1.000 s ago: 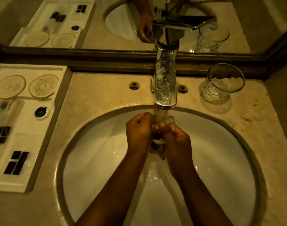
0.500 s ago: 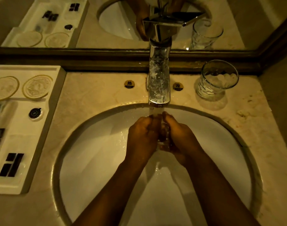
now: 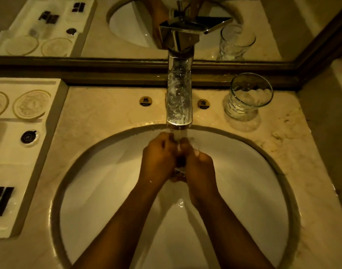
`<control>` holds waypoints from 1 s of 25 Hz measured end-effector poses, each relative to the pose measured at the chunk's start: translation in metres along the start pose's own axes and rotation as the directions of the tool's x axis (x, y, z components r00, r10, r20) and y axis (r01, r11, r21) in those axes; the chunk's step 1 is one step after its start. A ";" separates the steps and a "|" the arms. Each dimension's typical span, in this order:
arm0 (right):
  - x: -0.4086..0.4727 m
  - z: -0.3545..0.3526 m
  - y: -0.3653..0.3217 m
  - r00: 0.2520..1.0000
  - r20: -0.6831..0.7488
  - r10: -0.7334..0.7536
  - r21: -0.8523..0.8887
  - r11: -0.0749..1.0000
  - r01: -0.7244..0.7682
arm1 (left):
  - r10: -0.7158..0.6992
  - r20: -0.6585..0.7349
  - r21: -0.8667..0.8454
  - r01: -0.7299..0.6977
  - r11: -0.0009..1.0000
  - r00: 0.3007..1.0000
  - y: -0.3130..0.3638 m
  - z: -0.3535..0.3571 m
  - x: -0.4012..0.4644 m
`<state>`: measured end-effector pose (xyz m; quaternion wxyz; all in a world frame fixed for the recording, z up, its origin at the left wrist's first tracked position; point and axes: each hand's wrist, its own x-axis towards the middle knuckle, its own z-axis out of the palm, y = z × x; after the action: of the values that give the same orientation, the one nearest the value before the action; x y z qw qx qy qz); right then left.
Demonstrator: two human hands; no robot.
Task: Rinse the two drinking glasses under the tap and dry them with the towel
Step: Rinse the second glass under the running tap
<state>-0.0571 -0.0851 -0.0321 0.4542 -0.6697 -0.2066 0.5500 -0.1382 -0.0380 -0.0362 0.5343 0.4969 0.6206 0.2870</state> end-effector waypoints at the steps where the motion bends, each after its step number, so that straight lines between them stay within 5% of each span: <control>1: 0.005 -0.003 -0.005 0.995 0.023 0.100 0.035 0.994 -0.101 | 0.134 -0.021 0.064 -0.132 0.989 0.991 -0.006 0.004 -0.005; 3: 0.010 -0.010 -0.014 0.970 0.114 0.213 0.087 0.971 -0.223 | 0.357 -0.053 0.228 -0.337 0.914 0.933 -0.018 0.005 -0.009; 5: 0.013 -0.010 -0.013 0.982 0.126 0.142 0.056 0.987 -0.150 | 0.434 -0.086 0.230 -0.406 0.884 0.897 -0.024 0.006 -0.008; 8: 0.007 -0.006 -0.005 0.990 0.128 -0.051 -0.034 0.998 0.056 | -0.072 0.026 -0.219 0.076 0.973 0.997 -0.009 -0.001 -0.001; 11: 0.006 -0.013 0.006 0.955 0.250 -0.158 -0.207 0.955 0.212 | -0.365 0.239 -0.175 0.410 0.895 0.900 0.003 -0.017 0.010; 14: 0.005 -0.013 0.004 0.959 0.232 -0.166 -0.192 0.958 0.213 | -0.261 0.087 -0.177 0.273 0.946 0.961 0.005 -0.012 0.010; 16: 0.004 -0.004 0.000 0.989 0.108 -0.101 -0.059 0.992 0.108 | -0.017 -0.042 -0.114 0.013 0.993 0.999 -0.004 -0.005 0.009; 19: 0.017 -0.002 -0.005 0.992 -0.038 0.123 0.090 0.989 -0.119 | 0.392 0.119 0.098 -0.404 0.910 0.912 -0.026 -0.003 0.003; 21: 0.024 -0.006 -0.010 0.974 -0.018 0.224 0.139 0.966 -0.219 | 0.495 0.206 0.184 -0.530 0.828 0.844 -0.040 -0.003 0.005; 23: 0.025 -0.006 -0.009 0.991 -0.004 0.133 0.069 0.989 -0.132 | 0.458 0.107 0.067 -0.466 0.882 0.882 -0.040 0.003 0.004; 25: 0.017 -0.002 -0.004 0.999 0.015 -0.039 -0.033 0.999 0.039 | 0.058 0.021 -0.247 -0.051 0.968 0.998 -0.026 0.009 0.005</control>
<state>-0.0485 -0.0704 -0.0381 0.4521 -0.6692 -0.2320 0.5421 -0.1378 -0.0434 -0.0636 0.5923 0.4477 0.5587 0.3695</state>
